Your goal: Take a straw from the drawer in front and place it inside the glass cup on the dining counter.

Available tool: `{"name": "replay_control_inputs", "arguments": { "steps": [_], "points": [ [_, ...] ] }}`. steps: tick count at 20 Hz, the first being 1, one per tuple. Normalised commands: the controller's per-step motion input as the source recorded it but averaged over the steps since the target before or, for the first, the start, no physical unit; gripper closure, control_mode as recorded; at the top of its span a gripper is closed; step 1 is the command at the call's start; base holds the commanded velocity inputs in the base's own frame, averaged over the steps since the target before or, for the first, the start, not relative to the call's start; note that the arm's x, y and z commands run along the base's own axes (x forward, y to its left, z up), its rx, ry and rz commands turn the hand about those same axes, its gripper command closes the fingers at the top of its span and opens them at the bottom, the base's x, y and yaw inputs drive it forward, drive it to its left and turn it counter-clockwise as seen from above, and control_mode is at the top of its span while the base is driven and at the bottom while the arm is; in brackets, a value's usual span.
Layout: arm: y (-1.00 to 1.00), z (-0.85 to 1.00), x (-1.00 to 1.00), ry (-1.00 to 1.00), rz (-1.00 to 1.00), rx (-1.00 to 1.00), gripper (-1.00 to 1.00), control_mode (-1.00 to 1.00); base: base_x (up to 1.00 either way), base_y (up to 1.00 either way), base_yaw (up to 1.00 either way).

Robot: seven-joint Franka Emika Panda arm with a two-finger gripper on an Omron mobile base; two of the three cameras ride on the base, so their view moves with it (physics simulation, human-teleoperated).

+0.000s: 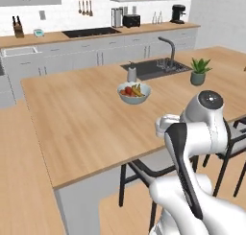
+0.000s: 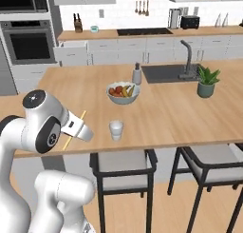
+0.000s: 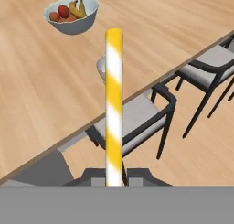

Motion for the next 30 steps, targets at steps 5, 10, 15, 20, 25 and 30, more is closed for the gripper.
{"name": "replay_control_inputs", "arguments": {
  "steps": [5,10,15,20,25,30],
  "points": [
    [0.00,0.00,0.00,0.00,0.00,0.00,1.00,1.00,0.41,-0.29,0.21],
    [0.00,0.00,0.00,0.00,0.00,0.00,1.00,1.00,0.50,-0.25,0.19],
    [-0.05,0.00,0.08,-0.03,0.04,0.01,1.00,-1.00,0.35,-0.21,0.16],
    [-0.39,-0.04,0.51,-0.20,0.22,0.05,1.00,-1.00,0.00,0.00,0.00],
    [-0.55,-0.02,0.34,-0.39,0.28,0.09,1.00,-1.00,0.00,0.00,0.00],
    [-0.20,-0.13,0.09,-0.45,0.38,0.03,1.00,-1.00,0.00,0.00,0.00]
  ]
}}
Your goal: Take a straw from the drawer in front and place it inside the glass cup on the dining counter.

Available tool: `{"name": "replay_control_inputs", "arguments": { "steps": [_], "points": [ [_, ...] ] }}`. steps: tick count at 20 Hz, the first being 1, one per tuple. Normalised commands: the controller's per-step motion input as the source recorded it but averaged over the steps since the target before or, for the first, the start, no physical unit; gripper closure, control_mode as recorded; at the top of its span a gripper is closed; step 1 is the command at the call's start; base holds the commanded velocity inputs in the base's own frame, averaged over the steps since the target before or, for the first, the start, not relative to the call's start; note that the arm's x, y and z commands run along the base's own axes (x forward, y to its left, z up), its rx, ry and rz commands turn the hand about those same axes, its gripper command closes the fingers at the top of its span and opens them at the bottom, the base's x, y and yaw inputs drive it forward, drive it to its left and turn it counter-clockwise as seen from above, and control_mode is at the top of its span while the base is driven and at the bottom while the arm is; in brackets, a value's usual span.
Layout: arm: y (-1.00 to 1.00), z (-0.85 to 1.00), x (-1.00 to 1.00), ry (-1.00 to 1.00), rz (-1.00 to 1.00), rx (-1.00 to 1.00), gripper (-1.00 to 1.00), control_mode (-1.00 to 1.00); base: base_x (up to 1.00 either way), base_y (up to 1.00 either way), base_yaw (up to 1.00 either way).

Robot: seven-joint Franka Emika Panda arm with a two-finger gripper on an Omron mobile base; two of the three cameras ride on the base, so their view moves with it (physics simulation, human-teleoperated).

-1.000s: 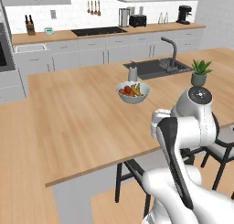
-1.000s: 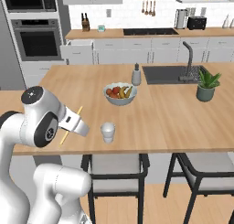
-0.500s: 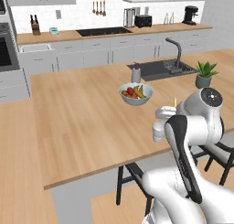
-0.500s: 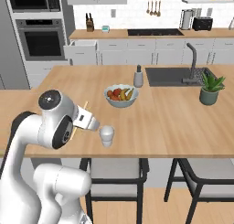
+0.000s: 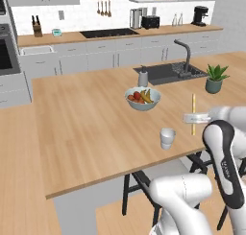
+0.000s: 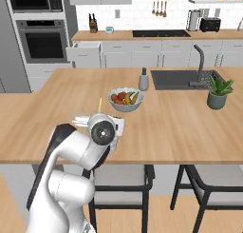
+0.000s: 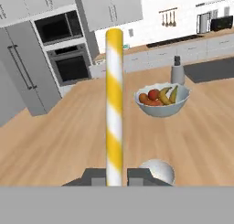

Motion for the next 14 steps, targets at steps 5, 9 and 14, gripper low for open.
{"name": "replay_control_inputs", "arguments": {
  "steps": [5,9,14],
  "points": [
    [-0.12,-0.01,0.00,-0.28,0.42,0.04,1.00,-1.00,0.00,0.00,0.00],
    [-0.13,0.00,0.11,-0.06,0.43,0.08,1.00,-1.00,0.00,0.00,0.00],
    [0.00,0.00,0.53,0.00,0.40,0.09,1.00,-1.00,0.00,0.00,0.00]
  ]
}}
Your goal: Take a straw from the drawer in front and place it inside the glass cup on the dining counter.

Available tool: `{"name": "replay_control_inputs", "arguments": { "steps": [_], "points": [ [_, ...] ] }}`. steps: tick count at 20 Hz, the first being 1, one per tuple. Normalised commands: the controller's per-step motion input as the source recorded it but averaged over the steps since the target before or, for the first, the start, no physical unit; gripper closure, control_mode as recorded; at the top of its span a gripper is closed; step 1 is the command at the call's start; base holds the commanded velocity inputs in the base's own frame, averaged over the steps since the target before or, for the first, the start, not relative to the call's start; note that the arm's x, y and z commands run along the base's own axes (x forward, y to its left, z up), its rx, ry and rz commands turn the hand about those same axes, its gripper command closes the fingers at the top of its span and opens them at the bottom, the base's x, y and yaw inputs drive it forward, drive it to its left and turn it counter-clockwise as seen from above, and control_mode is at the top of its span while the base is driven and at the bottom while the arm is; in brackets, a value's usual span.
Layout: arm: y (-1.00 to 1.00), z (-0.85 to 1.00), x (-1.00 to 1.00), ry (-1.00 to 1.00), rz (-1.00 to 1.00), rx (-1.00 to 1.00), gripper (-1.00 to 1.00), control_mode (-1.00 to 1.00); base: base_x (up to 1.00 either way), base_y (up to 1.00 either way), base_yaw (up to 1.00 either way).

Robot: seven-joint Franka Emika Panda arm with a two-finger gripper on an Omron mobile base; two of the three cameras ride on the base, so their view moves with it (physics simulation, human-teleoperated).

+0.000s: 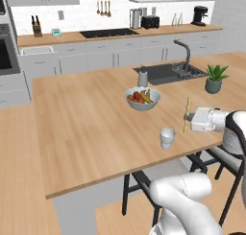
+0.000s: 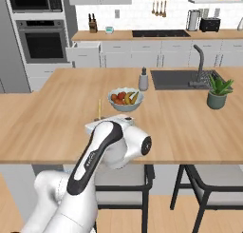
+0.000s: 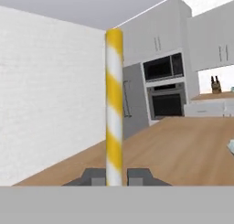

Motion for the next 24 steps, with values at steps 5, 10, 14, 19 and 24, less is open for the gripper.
{"name": "replay_control_inputs", "arguments": {
  "steps": [5,10,14,19,24],
  "points": [
    [-0.14,0.00,0.58,0.00,0.34,0.10,1.00,-1.00,0.00,0.00,0.00],
    [-0.26,-0.24,0.48,-0.03,0.28,0.07,1.00,-1.00,0.00,0.00,0.00],
    [0.00,-0.31,0.44,-0.05,0.17,0.00,1.00,-1.00,0.00,0.00,0.00],
    [0.09,-0.37,0.25,-0.07,0.04,0.00,1.00,-1.00,0.00,0.00,0.00],
    [0.21,-0.30,0.03,-0.10,0.00,-0.01,1.00,-1.00,0.00,0.00,0.00]
  ]
}}
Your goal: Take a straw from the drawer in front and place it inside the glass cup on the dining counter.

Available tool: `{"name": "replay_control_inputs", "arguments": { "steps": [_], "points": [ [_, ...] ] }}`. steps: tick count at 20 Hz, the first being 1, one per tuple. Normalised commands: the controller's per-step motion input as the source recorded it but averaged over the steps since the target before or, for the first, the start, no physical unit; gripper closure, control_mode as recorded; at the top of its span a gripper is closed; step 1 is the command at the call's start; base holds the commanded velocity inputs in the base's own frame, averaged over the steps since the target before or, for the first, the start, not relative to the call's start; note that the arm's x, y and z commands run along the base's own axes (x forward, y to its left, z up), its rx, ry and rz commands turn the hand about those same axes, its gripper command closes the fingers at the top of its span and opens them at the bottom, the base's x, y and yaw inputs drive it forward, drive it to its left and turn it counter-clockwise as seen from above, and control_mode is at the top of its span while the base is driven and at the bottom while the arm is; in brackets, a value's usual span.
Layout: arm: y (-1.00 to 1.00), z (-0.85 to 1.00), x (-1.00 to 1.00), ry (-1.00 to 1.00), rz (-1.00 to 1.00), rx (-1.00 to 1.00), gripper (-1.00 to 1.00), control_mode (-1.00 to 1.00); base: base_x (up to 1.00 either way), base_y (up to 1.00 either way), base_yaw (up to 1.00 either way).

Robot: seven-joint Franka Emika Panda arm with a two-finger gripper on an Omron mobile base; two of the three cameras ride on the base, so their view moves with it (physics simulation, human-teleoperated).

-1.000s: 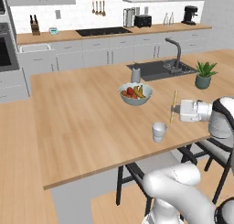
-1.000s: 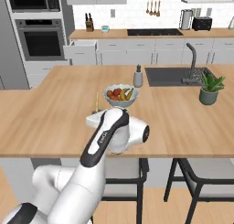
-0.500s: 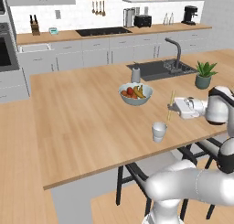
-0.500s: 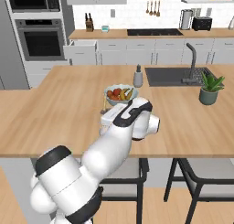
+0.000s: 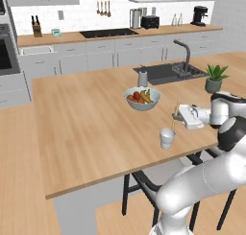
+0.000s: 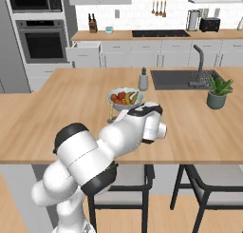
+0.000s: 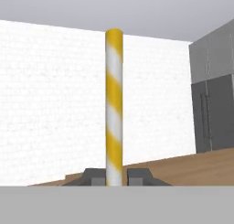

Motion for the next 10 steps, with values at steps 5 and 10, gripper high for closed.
{"name": "replay_control_inputs", "arguments": {
  "steps": [5,10],
  "points": [
    [0.29,-0.04,0.00,-0.11,0.00,-0.01,1.00,-1.00,0.00,0.00,0.00],
    [0.00,-0.04,0.00,-0.07,0.00,0.00,1.00,-1.00,0.00,0.00,0.00]
  ]
}}
